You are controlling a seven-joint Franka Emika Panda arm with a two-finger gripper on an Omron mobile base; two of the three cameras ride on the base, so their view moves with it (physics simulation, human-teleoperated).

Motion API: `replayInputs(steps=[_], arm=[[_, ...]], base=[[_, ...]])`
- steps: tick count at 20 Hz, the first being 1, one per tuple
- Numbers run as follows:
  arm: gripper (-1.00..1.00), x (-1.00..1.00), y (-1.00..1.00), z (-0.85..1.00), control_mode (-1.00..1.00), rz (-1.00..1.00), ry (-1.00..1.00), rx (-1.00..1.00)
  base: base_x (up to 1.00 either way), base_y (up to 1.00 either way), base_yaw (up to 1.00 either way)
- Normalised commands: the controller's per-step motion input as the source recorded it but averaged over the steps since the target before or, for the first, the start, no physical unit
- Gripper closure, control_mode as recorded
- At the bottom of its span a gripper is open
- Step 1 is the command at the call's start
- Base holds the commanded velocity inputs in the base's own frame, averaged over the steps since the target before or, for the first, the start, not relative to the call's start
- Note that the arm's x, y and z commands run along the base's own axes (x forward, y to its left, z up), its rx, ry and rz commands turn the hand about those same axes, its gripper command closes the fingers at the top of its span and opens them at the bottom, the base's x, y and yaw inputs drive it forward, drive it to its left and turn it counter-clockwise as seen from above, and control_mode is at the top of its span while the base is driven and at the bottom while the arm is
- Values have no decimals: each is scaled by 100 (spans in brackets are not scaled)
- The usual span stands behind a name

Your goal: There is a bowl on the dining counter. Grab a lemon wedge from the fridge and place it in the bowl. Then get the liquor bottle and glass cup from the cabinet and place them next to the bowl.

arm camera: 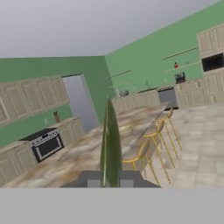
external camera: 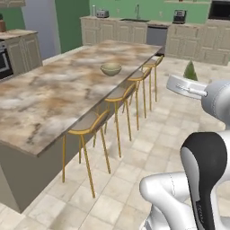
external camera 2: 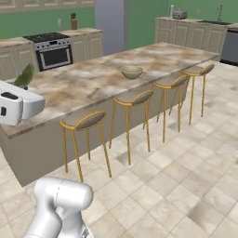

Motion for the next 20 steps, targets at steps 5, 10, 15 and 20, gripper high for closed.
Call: replayInputs(steps=[5, 10, 15, 20], arm=[[100, 0, 0, 0, 100, 0, 0, 0], [100, 0, 0, 0, 100, 0, 0, 0], [100, 0, 0, 0, 100, 0, 0, 0], [100, 0, 0, 0, 100, 0, 0, 0]], base=[[48, -86, 30], [47, -86, 30], [47, -87, 30], [47, -88, 29]])
